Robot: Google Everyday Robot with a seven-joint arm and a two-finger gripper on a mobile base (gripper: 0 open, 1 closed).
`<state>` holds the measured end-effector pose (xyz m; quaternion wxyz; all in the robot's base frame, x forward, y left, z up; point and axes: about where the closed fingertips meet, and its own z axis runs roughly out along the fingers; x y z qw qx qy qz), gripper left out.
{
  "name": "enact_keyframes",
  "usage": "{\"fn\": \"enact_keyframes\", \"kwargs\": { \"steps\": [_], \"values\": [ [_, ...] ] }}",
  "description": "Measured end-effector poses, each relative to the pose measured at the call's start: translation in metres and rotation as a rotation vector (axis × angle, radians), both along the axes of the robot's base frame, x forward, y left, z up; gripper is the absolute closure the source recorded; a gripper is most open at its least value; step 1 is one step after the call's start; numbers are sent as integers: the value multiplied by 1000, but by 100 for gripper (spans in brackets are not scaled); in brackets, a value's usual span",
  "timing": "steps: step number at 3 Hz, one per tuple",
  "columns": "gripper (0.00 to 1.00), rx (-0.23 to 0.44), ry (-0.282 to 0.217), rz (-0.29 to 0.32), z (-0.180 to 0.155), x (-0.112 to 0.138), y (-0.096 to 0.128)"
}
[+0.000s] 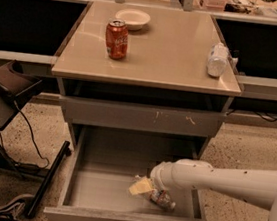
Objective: Pick water bottle from middle drawer and place on counter
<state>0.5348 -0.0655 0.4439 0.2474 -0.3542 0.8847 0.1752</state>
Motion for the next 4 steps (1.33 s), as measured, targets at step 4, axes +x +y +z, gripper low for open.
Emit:
{"fn": "enact_keyframes", "kwargs": {
  "steps": [4],
  "values": [
    [0,-16,92,7,-83,-13,42]
  ]
}}
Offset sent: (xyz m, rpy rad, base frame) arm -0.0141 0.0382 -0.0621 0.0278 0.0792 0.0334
